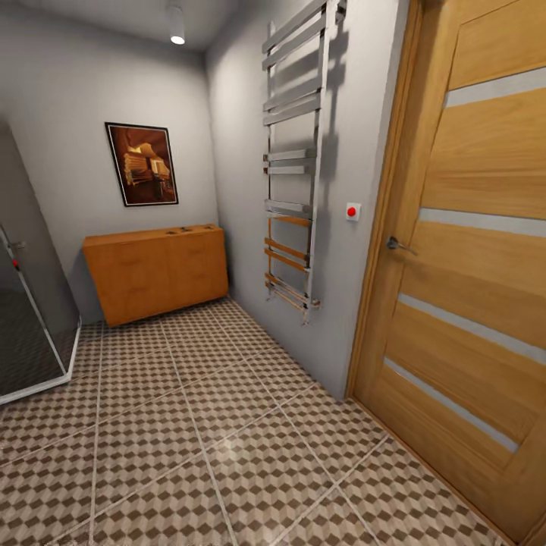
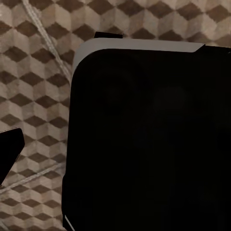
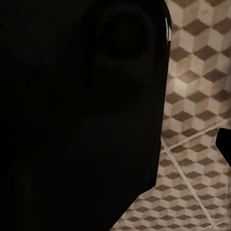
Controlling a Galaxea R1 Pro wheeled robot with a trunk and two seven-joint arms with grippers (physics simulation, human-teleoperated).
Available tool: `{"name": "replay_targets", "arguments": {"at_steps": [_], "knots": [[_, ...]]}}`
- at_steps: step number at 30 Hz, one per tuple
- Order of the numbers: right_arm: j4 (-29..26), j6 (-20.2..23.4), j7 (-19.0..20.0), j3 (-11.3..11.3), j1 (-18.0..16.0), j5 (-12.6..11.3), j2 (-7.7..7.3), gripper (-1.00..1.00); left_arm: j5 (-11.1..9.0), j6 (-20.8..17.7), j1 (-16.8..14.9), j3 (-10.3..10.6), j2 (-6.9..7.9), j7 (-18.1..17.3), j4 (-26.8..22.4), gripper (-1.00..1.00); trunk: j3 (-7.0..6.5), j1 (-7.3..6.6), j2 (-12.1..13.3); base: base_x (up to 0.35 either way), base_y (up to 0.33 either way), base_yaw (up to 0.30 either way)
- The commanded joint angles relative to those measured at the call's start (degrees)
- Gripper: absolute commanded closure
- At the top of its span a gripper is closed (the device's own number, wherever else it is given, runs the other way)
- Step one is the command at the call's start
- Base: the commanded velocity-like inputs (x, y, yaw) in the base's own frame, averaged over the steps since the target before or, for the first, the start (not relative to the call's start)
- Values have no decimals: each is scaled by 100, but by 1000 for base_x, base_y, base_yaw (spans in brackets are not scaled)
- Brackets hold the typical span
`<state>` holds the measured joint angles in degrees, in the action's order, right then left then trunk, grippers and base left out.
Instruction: Take the four mousetraps from the cabinet in the bathroom and place them on the bathroom floor. Make sure all four end up on the same floor surface, and ensure that at least two of them are either under or directly next to the same bathroom sink.
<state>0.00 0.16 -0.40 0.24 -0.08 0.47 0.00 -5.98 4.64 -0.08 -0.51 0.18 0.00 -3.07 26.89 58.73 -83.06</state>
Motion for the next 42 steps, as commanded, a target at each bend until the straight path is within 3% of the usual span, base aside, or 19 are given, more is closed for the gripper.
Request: {"name": "replay_targets", "arguments": {"at_steps": [1, 35, 42], "knots": [[0, 0, -4, 2, -1, 5, 0, -100, -53, 11, -1, 2, -1, 0, -1, -100, 4, 0, -2, 0, 0, 270], [0, -2, -4, 2, -1, -3, 0, -100, -53, 11, -1, 7, -1, -2, -1, -100, 4, 0, -2, 0, 0, 269], [0, 1, -4, 3, -1, 4, 0, -100, -54, 11, -1, 3, -1, 0, -1, -100, 4, 0, -2, 27, 0, 119]]}}
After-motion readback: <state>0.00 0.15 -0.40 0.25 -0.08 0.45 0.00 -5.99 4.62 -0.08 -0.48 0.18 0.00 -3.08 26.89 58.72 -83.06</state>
